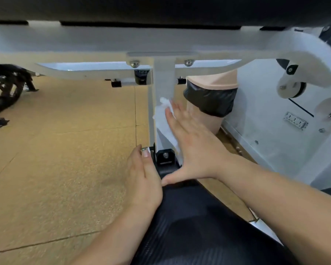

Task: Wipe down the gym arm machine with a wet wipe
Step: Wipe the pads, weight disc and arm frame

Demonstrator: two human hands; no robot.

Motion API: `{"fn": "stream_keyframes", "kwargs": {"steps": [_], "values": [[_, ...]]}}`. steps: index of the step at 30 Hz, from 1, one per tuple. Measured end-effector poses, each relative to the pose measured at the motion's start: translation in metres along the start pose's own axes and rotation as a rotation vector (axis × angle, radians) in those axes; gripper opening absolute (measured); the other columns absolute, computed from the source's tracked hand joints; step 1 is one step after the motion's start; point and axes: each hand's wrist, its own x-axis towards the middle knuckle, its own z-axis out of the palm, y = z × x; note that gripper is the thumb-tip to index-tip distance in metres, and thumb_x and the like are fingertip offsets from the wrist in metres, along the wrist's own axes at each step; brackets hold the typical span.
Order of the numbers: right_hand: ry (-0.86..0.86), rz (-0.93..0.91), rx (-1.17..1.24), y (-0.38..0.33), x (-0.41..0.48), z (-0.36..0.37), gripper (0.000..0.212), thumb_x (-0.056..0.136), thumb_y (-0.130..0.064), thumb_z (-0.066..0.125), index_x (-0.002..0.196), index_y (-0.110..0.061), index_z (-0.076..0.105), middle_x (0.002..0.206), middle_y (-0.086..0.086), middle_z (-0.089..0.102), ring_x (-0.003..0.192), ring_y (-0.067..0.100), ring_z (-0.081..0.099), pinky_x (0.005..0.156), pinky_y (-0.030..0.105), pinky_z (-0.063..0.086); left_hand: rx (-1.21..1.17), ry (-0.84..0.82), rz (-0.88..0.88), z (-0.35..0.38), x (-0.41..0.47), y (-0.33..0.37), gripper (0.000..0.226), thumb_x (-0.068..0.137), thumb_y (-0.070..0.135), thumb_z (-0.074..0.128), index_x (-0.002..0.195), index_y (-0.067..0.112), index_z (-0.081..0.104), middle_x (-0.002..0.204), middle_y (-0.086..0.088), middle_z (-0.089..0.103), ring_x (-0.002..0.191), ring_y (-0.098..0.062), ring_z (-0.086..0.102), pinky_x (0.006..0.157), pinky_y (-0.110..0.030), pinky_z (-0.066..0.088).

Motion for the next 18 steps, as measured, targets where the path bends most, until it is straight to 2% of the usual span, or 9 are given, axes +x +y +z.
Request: {"fn": "stream_keyframes", "kwargs": {"steps": [2,4,6,8,11,14,16,18], "values": [[0.234,-0.018,-0.094,0.012,0.028,-0.003,0.120,0.087,-0.083,0.040,0.162,-0.004,-0.008,0.169,0.016,-0.019,0.157,0.030,-0.019,0.128,0.050,-0.002,-0.017,-0.016,-0.011,0.001,0.000,-0.001,0.059,0.106,0.048,0.016,0.156,0.020,0.032,0.161,0.000,0.032,0.148,-0.015,0.027,0.121,-0.031,0.018],[0.359,0.002,-0.236,0.021,0.057,-0.001,0.103,0.097,-0.075,0.028,0.162,-0.001,0.000,0.170,0.021,-0.007,0.158,0.035,-0.010,0.128,0.052,-0.002,0.005,-0.023,0.014,0.002,-0.001,-0.001,0.067,0.102,0.058,0.010,0.157,0.025,0.029,0.162,0.003,0.030,0.149,-0.013,0.025,0.121,-0.033,0.017],[0.381,-0.017,-0.403,0.026,0.079,0.011,0.099,0.098,-0.075,0.024,0.162,-0.003,0.002,0.171,0.020,-0.002,0.158,0.035,-0.003,0.128,0.050,-0.004,0.015,-0.039,0.026,0.003,-0.002,-0.001,0.073,0.097,0.064,0.006,0.157,0.028,0.026,0.163,0.006,0.027,0.148,-0.011,0.024,0.118,-0.028,0.015],[0.402,-0.073,-0.506,0.030,0.087,0.030,0.099,0.098,-0.075,0.025,0.162,-0.004,0.002,0.171,0.018,0.001,0.158,0.035,-0.001,0.128,0.049,-0.004,0.025,-0.063,0.023,0.001,-0.001,-0.002,0.070,0.097,0.060,0.009,0.157,0.030,0.025,0.163,0.008,0.026,0.148,-0.009,0.023,0.116,-0.027,0.015],[0.352,-0.270,-0.525,0.047,0.068,0.068,0.096,0.098,-0.074,0.032,0.163,-0.006,0.011,0.171,0.012,0.000,0.159,0.030,-0.003,0.128,0.050,-0.003,0.083,-0.089,0.035,0.000,0.000,-0.002,0.061,0.101,0.054,0.012,0.157,0.032,0.025,0.162,0.009,0.026,0.148,-0.010,0.024,0.117,-0.029,0.016],[0.273,-0.474,-0.630,0.075,0.048,0.080,0.093,0.100,-0.074,0.029,0.164,-0.010,0.006,0.172,0.010,-0.002,0.158,0.026,-0.010,0.128,0.049,-0.004,0.124,-0.091,0.067,0.002,0.001,-0.004,0.061,0.101,0.051,0.015,0.155,0.027,0.030,0.159,0.004,0.032,0.146,-0.013,0.027,0.114,-0.026,0.018],[0.332,-0.446,-0.690,0.083,0.059,0.056,0.093,0.099,-0.074,0.020,0.163,-0.011,-0.002,0.172,0.010,-0.004,0.158,0.027,-0.013,0.126,0.048,-0.008,0.118,-0.093,0.075,0.003,0.001,-0.006,0.067,0.098,0.056,0.012,0.154,0.026,0.032,0.157,0.002,0.035,0.145,-0.013,0.028,0.113,-0.026,0.018],[0.456,-0.281,-0.661,0.079,0.084,0.019,0.096,0.098,-0.076,0.017,0.163,-0.008,-0.001,0.170,0.014,0.000,0.158,0.031,-0.005,0.125,0.048,-0.010,0.116,-0.103,0.071,0.003,0.001,-0.006,0.071,0.095,0.060,0.010,0.153,0.026,0.033,0.155,0.004,0.036,0.144,-0.013,0.028,0.117,-0.030,0.018]]}}
